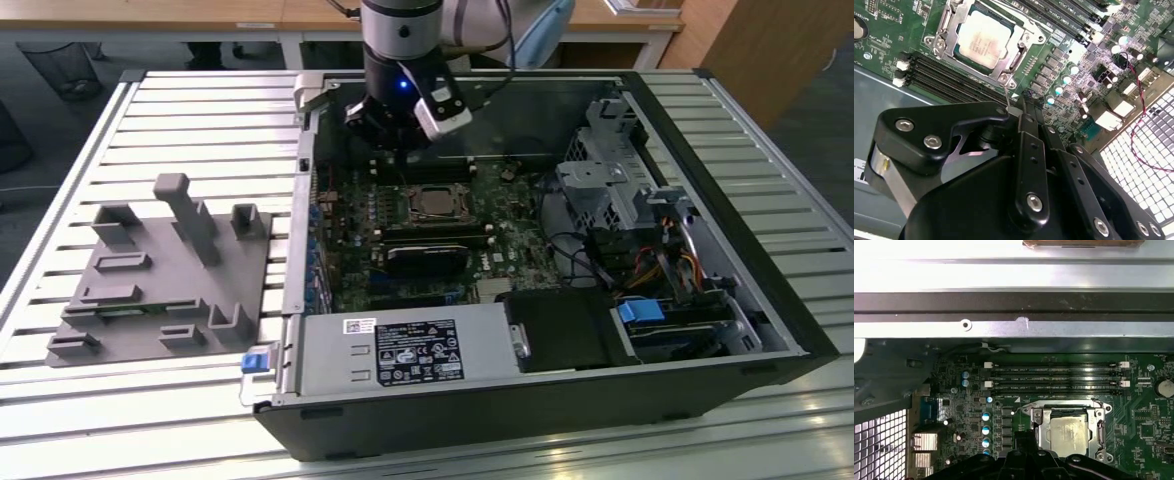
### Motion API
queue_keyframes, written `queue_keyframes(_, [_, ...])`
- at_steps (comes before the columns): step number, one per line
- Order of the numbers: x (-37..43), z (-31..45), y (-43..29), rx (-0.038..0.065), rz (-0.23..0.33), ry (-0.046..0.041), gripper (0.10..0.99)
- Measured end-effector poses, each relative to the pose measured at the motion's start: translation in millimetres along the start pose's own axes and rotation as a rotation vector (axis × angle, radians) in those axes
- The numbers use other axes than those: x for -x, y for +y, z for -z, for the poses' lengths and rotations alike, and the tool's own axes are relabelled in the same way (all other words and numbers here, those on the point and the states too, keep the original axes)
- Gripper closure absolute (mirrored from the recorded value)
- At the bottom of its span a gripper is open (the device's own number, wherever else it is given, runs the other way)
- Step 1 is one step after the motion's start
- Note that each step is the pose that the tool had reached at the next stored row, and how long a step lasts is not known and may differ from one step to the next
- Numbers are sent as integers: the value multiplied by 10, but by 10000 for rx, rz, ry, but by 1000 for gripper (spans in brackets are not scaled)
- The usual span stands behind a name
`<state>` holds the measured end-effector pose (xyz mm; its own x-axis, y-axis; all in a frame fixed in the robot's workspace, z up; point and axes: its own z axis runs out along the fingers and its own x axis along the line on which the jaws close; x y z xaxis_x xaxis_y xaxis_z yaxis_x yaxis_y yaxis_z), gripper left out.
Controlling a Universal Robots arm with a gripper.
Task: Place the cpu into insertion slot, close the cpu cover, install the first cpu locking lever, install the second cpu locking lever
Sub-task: 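Install the first cpu locking lever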
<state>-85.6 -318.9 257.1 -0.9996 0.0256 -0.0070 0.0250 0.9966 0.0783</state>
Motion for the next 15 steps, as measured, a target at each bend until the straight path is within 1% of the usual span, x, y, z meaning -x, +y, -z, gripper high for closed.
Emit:
queue_keyframes(6, [-40, -4, 4, 1, -19, -2, 969])
queue_keyframes(15, [-129, -8, 14, 0, -39, -3, 969])
